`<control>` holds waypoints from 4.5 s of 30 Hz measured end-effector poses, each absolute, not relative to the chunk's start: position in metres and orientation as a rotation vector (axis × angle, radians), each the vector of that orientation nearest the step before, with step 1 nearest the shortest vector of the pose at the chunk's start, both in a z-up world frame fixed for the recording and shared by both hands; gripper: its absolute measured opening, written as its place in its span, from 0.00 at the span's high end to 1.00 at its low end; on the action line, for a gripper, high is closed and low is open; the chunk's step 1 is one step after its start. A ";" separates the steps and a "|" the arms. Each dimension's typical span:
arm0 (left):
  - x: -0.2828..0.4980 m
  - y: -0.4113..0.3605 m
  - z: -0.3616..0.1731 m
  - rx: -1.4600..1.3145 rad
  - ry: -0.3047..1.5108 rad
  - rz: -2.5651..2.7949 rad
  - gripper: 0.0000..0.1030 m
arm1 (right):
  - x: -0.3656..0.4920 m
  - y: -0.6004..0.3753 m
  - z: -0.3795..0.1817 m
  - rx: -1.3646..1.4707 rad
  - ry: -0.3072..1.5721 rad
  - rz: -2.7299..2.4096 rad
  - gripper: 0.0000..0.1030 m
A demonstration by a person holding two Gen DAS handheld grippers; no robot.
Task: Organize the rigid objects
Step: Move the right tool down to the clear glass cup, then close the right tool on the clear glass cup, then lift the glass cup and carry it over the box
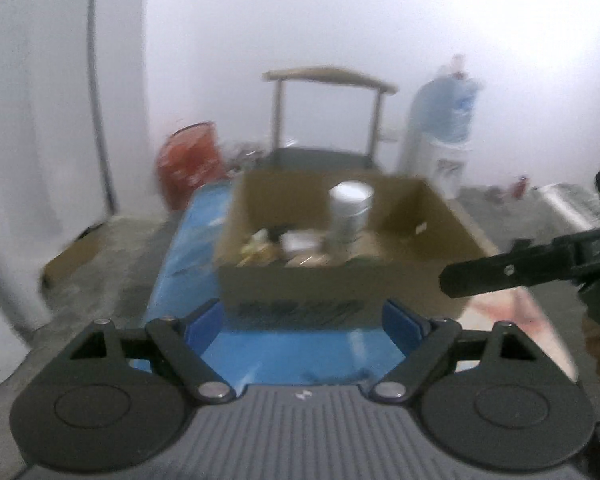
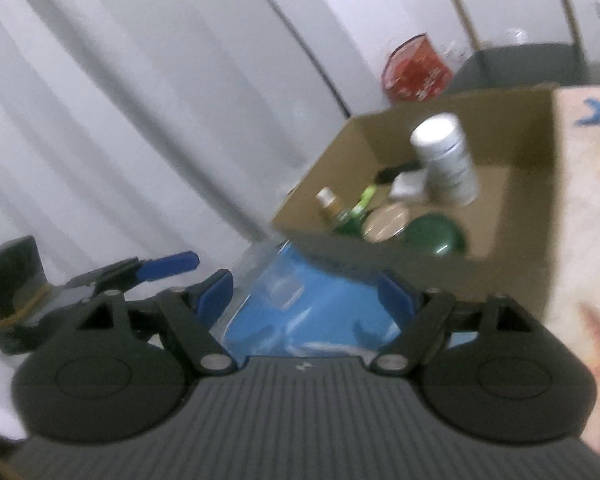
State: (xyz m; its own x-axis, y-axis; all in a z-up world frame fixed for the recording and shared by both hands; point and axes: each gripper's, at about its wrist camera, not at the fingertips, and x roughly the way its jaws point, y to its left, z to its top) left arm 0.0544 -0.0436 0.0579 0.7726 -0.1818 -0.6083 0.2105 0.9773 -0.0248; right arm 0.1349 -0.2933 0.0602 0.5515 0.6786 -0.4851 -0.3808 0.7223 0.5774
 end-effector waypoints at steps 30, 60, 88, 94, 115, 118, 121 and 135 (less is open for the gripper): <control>0.137 0.035 -0.041 0.052 0.807 -0.116 0.15 | 0.239 -0.064 -0.006 0.110 0.878 0.810 0.23; 0.107 -0.046 -0.037 0.101 0.805 -0.295 0.16 | 0.205 -0.144 -0.026 0.211 0.890 0.670 0.41; 0.102 -0.202 -0.042 0.178 0.768 -0.534 0.16 | 0.132 -0.341 -0.031 0.473 0.794 0.364 0.40; 0.104 -0.201 -0.043 0.188 0.758 -0.539 0.16 | 0.129 -0.343 -0.030 0.473 0.792 0.367 0.39; 0.097 -0.195 -0.069 0.226 0.703 -0.547 0.16 | 0.143 -0.307 -0.013 0.214 0.877 0.395 0.19; 0.099 -0.195 -0.073 0.227 0.694 -0.548 0.16 | 0.150 -0.301 -0.015 0.163 0.906 0.398 0.19; 0.103 -0.194 -0.076 0.211 0.693 -0.546 0.16 | 0.157 -0.296 -0.017 0.130 0.933 0.402 0.19; 0.120 -0.198 -0.083 0.141 0.703 -0.537 0.18 | 0.179 -0.290 -0.026 0.129 1.024 0.388 0.21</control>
